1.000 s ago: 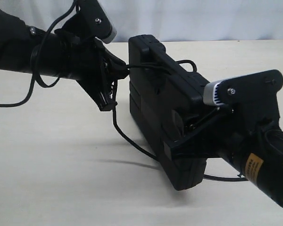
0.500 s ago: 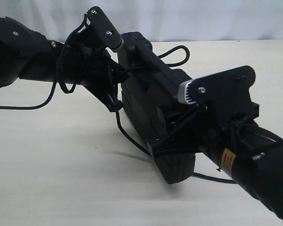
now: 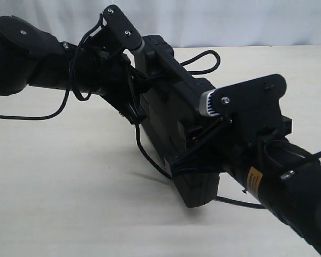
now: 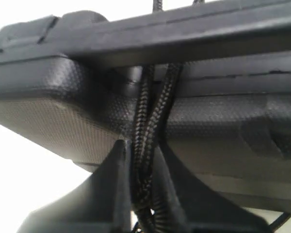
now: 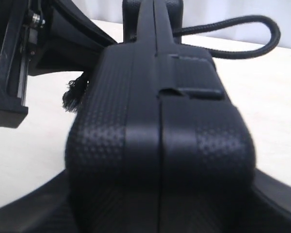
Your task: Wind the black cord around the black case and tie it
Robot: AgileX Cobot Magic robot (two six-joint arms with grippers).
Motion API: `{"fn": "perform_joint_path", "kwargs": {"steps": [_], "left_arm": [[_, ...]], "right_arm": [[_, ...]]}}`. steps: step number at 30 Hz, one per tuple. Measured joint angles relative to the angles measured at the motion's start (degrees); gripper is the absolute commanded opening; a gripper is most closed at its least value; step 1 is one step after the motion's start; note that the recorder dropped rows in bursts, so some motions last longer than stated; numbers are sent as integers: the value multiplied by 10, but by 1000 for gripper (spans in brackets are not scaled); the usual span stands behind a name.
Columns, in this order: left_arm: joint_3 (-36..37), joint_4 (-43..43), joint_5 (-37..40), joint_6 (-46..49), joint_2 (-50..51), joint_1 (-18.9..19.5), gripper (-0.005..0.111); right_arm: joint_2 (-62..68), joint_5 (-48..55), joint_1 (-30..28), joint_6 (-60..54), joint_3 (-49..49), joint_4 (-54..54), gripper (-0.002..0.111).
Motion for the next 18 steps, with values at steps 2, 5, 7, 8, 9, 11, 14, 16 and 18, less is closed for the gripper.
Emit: {"fn": "perform_joint_path", "kwargs": {"steps": [2, 5, 7, 8, 9, 11, 14, 16, 18], "left_arm": [[0, 0, 0, 4, 2, 0, 0], [0, 0, 0, 8, 2, 0, 0], [0, 0, 1, 13, 2, 0, 0], [0, 0, 1, 16, 2, 0, 0], [0, 0, 1, 17, 2, 0, 0], [0, 0, 1, 20, 2, 0, 0], [0, 0, 1, 21, 2, 0, 0], [0, 0, 1, 21, 2, 0, 0], [0, 0, 1, 21, 2, 0, 0]], "right_arm": [[6, 0, 0, 0, -1, 4, 4], [19, 0, 0, 0, -2, 6, 4], [25, -1, 0, 0, -2, 7, 4], [25, -1, 0, 0, -2, 9, 4], [25, -1, 0, 0, -2, 10, 4], [27, 0, 5, 0, -2, 15, 4], [37, 11, 17, 0, -2, 24, 4], [43, 15, 21, 0, -2, 24, 4], [54, 16, 23, 0, -2, 24, 4]]}}
